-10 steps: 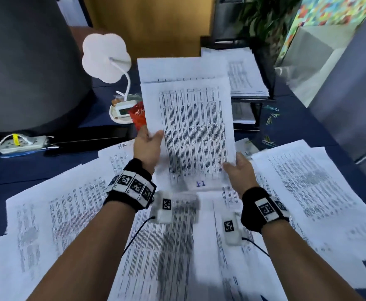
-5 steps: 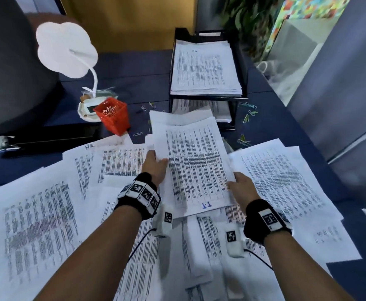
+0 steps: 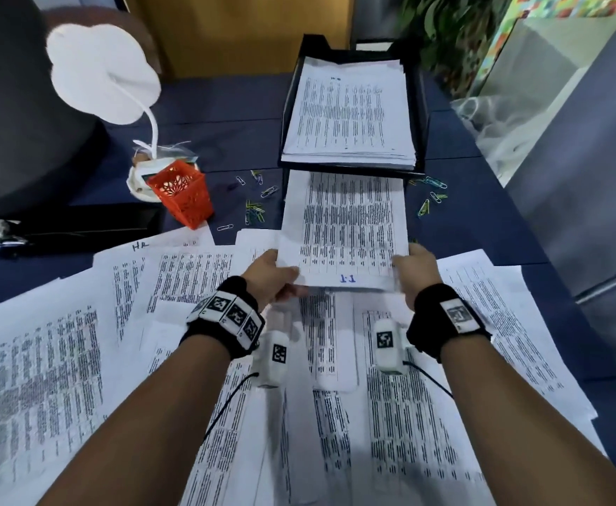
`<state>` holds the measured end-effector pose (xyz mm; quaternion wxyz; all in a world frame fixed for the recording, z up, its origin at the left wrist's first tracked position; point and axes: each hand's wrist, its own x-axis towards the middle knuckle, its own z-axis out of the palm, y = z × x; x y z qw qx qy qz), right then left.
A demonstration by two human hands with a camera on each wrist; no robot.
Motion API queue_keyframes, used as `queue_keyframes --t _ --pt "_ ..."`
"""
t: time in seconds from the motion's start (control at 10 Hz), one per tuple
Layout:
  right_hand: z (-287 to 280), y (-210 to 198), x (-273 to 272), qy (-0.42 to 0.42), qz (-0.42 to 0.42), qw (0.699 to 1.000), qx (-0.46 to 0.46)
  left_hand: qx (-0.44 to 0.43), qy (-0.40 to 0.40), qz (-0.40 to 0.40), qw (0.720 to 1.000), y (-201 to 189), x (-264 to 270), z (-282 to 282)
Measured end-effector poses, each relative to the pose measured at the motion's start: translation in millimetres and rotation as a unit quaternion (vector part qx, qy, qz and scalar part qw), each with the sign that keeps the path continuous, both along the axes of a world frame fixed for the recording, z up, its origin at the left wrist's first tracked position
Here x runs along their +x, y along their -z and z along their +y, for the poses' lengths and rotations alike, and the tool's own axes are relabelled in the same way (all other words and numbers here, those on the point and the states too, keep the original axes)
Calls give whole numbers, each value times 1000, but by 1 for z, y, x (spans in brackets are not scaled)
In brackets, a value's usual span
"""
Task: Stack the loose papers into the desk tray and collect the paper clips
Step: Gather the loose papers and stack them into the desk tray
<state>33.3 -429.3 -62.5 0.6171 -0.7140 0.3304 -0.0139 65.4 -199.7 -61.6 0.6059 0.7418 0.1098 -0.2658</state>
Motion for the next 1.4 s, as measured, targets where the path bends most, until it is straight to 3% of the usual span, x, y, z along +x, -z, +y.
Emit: queue_keyframes --t 0.1,0.2,0.3,0.5,0.6,0.7,0.8,0.9,1.0,1.1,1.2,1.3,1.4 --pt "-5 -10 14 -16 -9 1000 -2 9 -28 -27 999 -1 15 -8" --pt "-9 -18 15 -87 20 993 79 -11 -53 -33 998 -4 32 -14" --pt "-13 -12 21 -112 33 988 97 -41 -65 -34 996 -12 43 -22" --pt "-14 -6 56 19 -32 985 169 -43 -68 -56 995 -8 63 -28" --pt "-14 -3 78 62 -50 977 199 90 25 -116 989 -2 64 -24" --pt "-18 2 98 111 -70 964 232 313 173 -115 927 7 65 -16" --pt "-18 3 114 126 -74 957 251 463 278 -116 833 13 62 -16" --pt "-16 3 122 142 -58 962 225 470 290 -117 825 15 60 -19" --pt "-15 2 128 193 -58 939 280 472 291 -110 825 17 62 -17" --pt "-12 -9 125 93 68 991 73 471 299 -106 823 17 62 -16" --pt "-13 -6 120 -80 98 972 -200 473 299 -113 821 18 62 -16" --pt "-18 -4 116 119 -41 981 147 469 296 -120 823 18 61 -16" --pt "-11 -5 97 138 -31 986 87 424 267 -128 856 17 60 -13"
